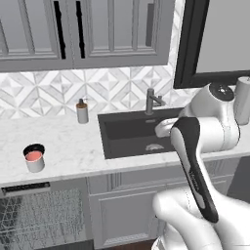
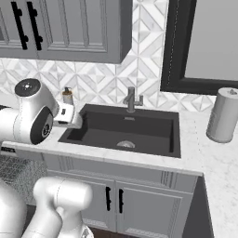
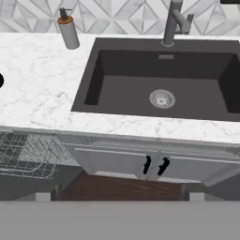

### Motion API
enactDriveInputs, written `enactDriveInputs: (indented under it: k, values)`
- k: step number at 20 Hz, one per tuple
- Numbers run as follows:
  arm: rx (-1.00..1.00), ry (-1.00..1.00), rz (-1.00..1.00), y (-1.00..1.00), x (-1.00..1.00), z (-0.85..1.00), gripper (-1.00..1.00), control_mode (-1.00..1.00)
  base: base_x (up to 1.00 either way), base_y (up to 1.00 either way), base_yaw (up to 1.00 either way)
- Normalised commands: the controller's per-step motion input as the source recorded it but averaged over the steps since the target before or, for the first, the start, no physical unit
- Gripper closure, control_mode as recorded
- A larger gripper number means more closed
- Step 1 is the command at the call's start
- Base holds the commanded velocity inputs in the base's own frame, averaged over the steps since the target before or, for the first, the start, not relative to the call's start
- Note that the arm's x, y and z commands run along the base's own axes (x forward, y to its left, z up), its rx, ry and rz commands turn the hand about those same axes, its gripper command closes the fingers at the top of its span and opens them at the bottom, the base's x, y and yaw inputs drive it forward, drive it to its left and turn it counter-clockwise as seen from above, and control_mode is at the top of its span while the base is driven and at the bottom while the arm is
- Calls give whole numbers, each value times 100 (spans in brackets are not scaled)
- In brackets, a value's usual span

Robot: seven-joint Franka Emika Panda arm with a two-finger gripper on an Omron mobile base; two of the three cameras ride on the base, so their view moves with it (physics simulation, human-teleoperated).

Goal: Pick up the cup and bowl from the counter, place them in the dishwasher, and close the dishwasher door.

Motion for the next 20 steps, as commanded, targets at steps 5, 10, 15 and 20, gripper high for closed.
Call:
enactDriveInputs:
  k: [5, 10, 15, 20]
  values:
    - [0, 0, 0, 0, 0, 0, -100, 100, 1, -2, 62]
    - [0, 0, 0, 0, 0, 0, -100, 100, 0, -3, 99]
    - [0, 0, 0, 0, 0, 0, -100, 100, 0, -75, 70]
    - [0, 0, 0, 0, 0, 0, -100, 100, 42, -52, 46]
